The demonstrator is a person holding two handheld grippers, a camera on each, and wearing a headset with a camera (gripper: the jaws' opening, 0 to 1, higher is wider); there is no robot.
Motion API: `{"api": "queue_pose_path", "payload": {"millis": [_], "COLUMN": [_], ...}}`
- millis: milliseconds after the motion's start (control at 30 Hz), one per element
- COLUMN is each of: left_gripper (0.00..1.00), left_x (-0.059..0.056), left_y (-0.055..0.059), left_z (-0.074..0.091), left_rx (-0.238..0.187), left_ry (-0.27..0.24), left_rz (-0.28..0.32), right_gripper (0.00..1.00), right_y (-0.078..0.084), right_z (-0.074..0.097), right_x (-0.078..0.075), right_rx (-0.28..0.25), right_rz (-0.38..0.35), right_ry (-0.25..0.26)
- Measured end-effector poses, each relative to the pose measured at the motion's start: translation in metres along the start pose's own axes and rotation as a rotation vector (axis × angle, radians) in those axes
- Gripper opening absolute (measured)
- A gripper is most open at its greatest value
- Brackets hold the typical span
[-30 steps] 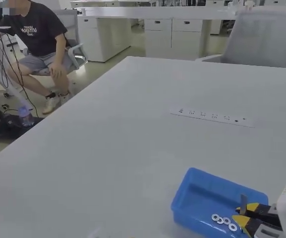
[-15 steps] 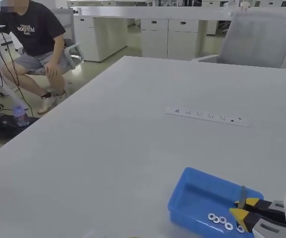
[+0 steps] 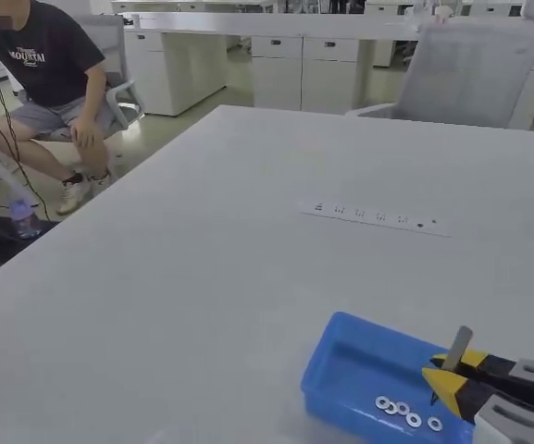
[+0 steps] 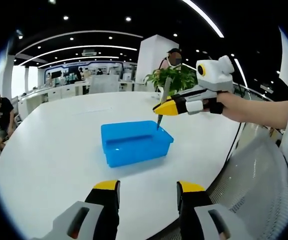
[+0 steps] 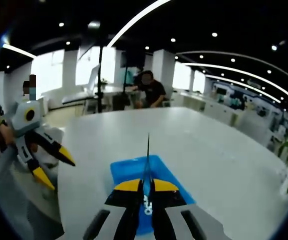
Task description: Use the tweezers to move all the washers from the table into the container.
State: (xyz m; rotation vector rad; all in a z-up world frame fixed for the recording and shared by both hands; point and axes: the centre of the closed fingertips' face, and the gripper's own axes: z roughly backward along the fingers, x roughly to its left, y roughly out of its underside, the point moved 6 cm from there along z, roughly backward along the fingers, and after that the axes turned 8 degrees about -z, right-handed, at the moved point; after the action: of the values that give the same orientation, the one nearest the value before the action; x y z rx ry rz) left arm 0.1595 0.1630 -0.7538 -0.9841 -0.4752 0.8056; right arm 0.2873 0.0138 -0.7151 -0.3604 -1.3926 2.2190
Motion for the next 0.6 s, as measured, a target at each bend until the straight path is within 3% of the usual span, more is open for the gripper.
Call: {"api": "queue_pose_path", "payload": {"millis": [100,200,333,467,500,600], "left_gripper": [0.43,0.42,0.40,0.40,0.39,0.36], "left_x": [-0.002,-0.003,-0.006,-0.006,-0.006,-0.005], "left_y": [0.000,-0.003,-0.001,-0.001,-0.001,-0.003], "left_z": [0.000,0.000,-0.001,0.000,0.000,0.001], "left_rx": [0.005,-0.034,-0.008,-0.007,0.001,0.049], "left_ry": [0.017,0.042,0.063,0.083,0.088,0.100], "left_rz": [-0.006,0.026,-0.003,0.003,-0.010,-0.136], "right_gripper": [0.04,0.04,0.04,0.04,0.04,0.04], "right_y": [-0.001,-0.002,-0.001,0.002,0.003,0.005], "right_z": [0.006,0.013,0.020,0.027,0.029,0.032], "right_x": [0.007,0.012,0.017,0.022,0.023,0.025], "right_rx": [-0.002,-0.009,-0.015,-0.011,-0.010,-0.011], "right_rz": [0.002,-0.002,-0.019,-0.023,-0.023,-0.037], "right_ry": [-0.011,-0.024,-0.039,-0.062,-0.066,-0.093]}}
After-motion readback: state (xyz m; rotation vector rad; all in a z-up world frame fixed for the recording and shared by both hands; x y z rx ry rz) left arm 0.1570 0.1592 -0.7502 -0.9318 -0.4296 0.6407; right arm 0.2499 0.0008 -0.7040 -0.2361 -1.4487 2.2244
